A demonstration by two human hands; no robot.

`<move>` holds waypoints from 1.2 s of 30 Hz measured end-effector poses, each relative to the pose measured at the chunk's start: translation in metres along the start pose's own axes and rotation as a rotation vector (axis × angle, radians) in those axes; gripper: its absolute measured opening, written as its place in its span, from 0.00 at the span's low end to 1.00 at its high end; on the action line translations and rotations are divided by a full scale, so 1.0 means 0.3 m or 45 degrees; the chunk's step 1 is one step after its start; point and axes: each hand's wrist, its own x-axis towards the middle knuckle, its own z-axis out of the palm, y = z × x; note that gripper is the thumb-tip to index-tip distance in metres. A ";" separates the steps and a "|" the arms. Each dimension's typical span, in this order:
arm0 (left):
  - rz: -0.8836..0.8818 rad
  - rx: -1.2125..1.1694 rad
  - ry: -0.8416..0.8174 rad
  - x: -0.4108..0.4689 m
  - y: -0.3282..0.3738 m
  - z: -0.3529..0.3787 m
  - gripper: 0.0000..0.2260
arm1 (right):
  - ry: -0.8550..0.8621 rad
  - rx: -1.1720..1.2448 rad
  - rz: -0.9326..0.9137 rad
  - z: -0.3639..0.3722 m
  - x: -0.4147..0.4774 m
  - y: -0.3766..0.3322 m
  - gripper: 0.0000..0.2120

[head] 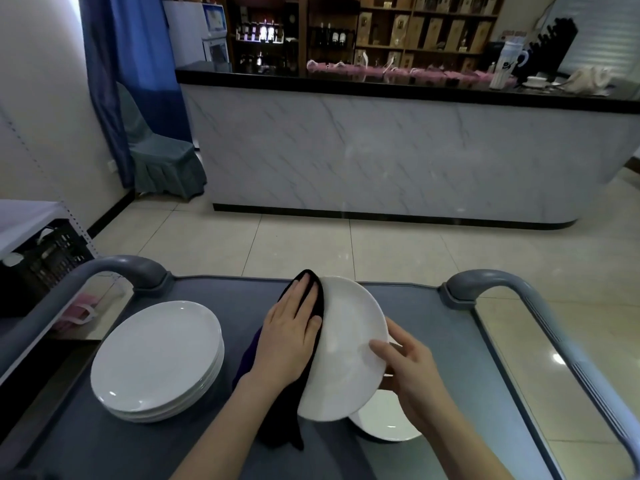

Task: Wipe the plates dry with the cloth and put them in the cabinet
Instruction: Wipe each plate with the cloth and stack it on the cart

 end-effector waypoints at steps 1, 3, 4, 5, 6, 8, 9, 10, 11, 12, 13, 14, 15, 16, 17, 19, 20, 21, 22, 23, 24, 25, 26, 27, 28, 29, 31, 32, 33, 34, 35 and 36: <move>-0.038 -0.030 0.052 0.000 -0.008 -0.003 0.25 | -0.010 -0.035 -0.013 -0.008 -0.002 -0.007 0.20; -0.111 -0.180 0.113 0.006 -0.025 -0.018 0.22 | -0.047 -0.140 -0.055 -0.026 -0.005 -0.026 0.21; -0.118 -0.295 0.128 0.010 -0.028 -0.026 0.20 | -0.065 -0.210 -0.084 -0.033 -0.005 -0.038 0.21; -0.104 -0.400 0.144 0.012 -0.025 -0.036 0.18 | -0.084 -0.286 -0.121 -0.037 -0.004 -0.049 0.21; -0.073 -0.477 0.160 0.012 -0.015 -0.049 0.17 | -0.104 -0.369 -0.165 -0.036 0.000 -0.059 0.20; 0.022 -0.569 0.167 0.009 0.011 -0.071 0.15 | -0.123 -0.577 -0.261 -0.026 0.014 -0.070 0.19; 0.071 -0.599 0.146 0.007 0.020 -0.078 0.14 | -0.116 -0.710 -0.305 -0.018 0.022 -0.073 0.18; 0.110 -0.618 0.117 0.007 0.027 -0.082 0.13 | -0.098 -0.856 -0.349 -0.013 0.029 -0.075 0.17; 0.128 -0.633 0.082 0.007 0.032 -0.088 0.12 | -0.077 -0.990 -0.390 -0.009 0.037 -0.077 0.16; 0.125 -0.657 0.040 0.007 0.035 -0.096 0.11 | -0.063 -1.083 -0.417 -0.007 0.045 -0.078 0.13; 0.108 -0.692 -0.002 0.009 0.037 -0.107 0.11 | -0.053 -1.132 -0.430 -0.007 0.055 -0.078 0.09; 0.093 -0.725 -0.041 0.014 0.041 -0.116 0.13 | -0.047 -1.162 -0.436 -0.006 0.065 -0.080 0.06; 0.092 -0.744 -0.078 0.021 0.045 -0.122 0.13 | -0.054 -1.187 -0.447 -0.002 0.075 -0.086 0.05; 0.106 -0.743 -0.111 0.027 0.051 -0.125 0.12 | -0.077 -1.227 -0.462 0.004 0.084 -0.094 0.04; 0.127 -0.727 -0.135 0.034 0.058 -0.126 0.10 | -0.101 -1.275 -0.476 0.011 0.094 -0.102 0.04; 0.147 -0.692 -0.147 0.038 0.068 -0.122 0.08 | -0.111 -1.313 -0.491 0.022 0.110 -0.120 0.04; 0.144 -0.675 -0.134 0.036 0.069 -0.116 0.07 | -0.098 -1.281 -0.490 0.025 0.115 -0.126 0.04; 0.133 -0.645 -0.110 0.033 0.066 -0.109 0.05 | -0.083 -1.230 -0.486 0.025 0.118 -0.130 0.03; 0.112 -0.598 -0.076 0.027 0.060 -0.103 0.05 | -0.063 -1.170 -0.475 0.024 0.118 -0.132 0.03; 0.074 -0.550 -0.030 0.021 0.050 -0.097 0.04 | -0.032 -1.093 -0.462 0.022 0.118 -0.133 0.04; 0.021 -0.530 0.030 0.013 0.037 -0.094 0.03 | 0.006 -0.997 -0.456 0.019 0.115 -0.136 0.05; -0.047 -0.548 0.096 0.003 0.020 -0.091 0.02 | 0.056 -0.876 -0.463 0.018 0.112 -0.137 0.05; -0.128 -0.591 0.160 -0.010 0.005 -0.088 0.03 | 0.126 -0.742 -0.471 0.019 0.108 -0.136 0.06; -0.216 -0.638 0.217 -0.024 -0.008 -0.085 0.03 | 0.212 -0.601 -0.471 0.020 0.105 -0.134 0.07; -0.304 -0.688 0.265 -0.038 -0.016 -0.081 0.03 | 0.295 -0.464 -0.463 0.023 0.101 -0.131 0.08; -0.382 -0.736 0.303 -0.050 -0.019 -0.076 0.03 | 0.357 -0.355 -0.457 0.030 0.097 -0.126 0.09; -0.471 -0.807 0.347 -0.063 -0.016 -0.071 0.04 | 0.391 -0.293 -0.460 0.045 0.089 -0.115 0.12; -0.487 -0.832 0.355 -0.064 -0.015 -0.074 0.04 | 0.371 -0.325 -0.466 0.049 0.087 -0.114 0.13; -0.485 -0.852 0.356 -0.061 -0.015 -0.081 0.05 | 0.344 -0.368 -0.475 0.047 0.088 -0.117 0.14; -0.465 -0.863 0.349 -0.056 -0.018 -0.091 0.05 | 0.312 -0.407 -0.482 0.041 0.091 -0.123 0.14; -0.424 -0.856 0.331 -0.048 -0.021 -0.105 0.05 | 0.273 -0.448 -0.489 0.034 0.095 -0.132 0.14; -0.365 -0.840 0.302 -0.038 -0.020 -0.121 0.05 | 0.224 -0.503 -0.492 0.028 0.098 -0.142 0.13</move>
